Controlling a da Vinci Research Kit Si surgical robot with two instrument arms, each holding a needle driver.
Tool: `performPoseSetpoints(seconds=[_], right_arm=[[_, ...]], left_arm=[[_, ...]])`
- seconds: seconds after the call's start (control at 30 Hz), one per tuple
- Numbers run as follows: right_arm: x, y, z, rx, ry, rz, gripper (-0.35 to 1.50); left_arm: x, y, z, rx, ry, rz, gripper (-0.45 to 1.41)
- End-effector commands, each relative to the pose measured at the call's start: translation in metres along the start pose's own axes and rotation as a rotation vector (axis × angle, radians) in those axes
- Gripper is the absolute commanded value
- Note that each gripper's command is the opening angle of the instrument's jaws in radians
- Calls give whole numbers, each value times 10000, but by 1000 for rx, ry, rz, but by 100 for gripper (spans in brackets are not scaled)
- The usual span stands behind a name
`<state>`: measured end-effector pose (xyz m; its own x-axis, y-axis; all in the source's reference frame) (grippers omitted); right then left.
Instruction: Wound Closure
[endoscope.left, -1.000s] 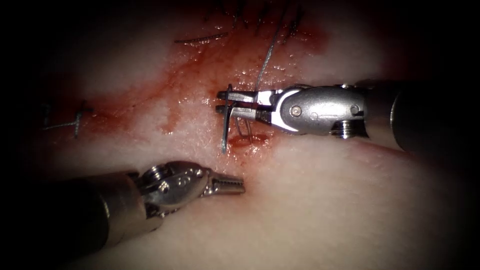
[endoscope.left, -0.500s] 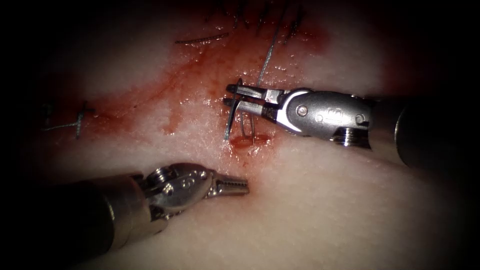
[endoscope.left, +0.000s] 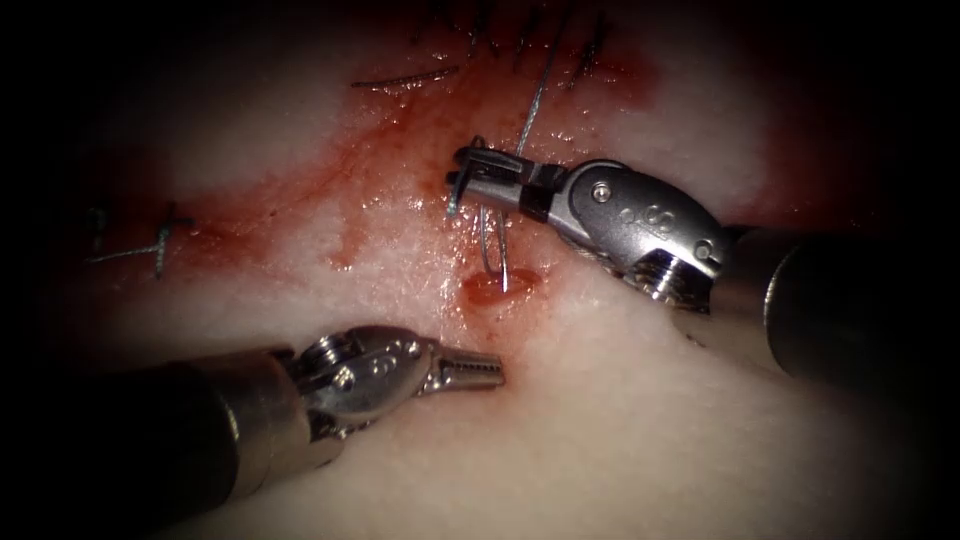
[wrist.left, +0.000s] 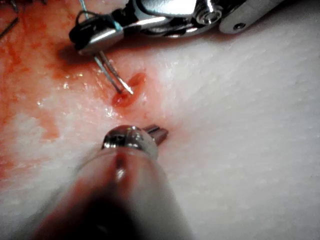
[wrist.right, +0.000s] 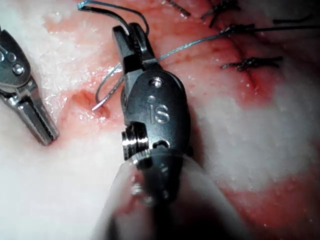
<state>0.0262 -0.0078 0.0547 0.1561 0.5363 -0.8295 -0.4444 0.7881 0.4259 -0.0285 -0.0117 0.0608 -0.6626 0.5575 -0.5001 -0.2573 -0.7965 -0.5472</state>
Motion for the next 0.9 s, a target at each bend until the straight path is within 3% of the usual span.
performPoseSetpoints(seconds=[0.03,0.5,0.9], right_arm=[[-6,-2,10,2,-1,21,-35],[-24,-2,21,95,-56,293,-35],[-38,-18,9,119,-169,472,-35]], left_arm=[[-1,-1,10,-1,0,2,16],[-4,-3,8,-4,0,6,14],[-15,-12,-3,-9,-2,14,14]])
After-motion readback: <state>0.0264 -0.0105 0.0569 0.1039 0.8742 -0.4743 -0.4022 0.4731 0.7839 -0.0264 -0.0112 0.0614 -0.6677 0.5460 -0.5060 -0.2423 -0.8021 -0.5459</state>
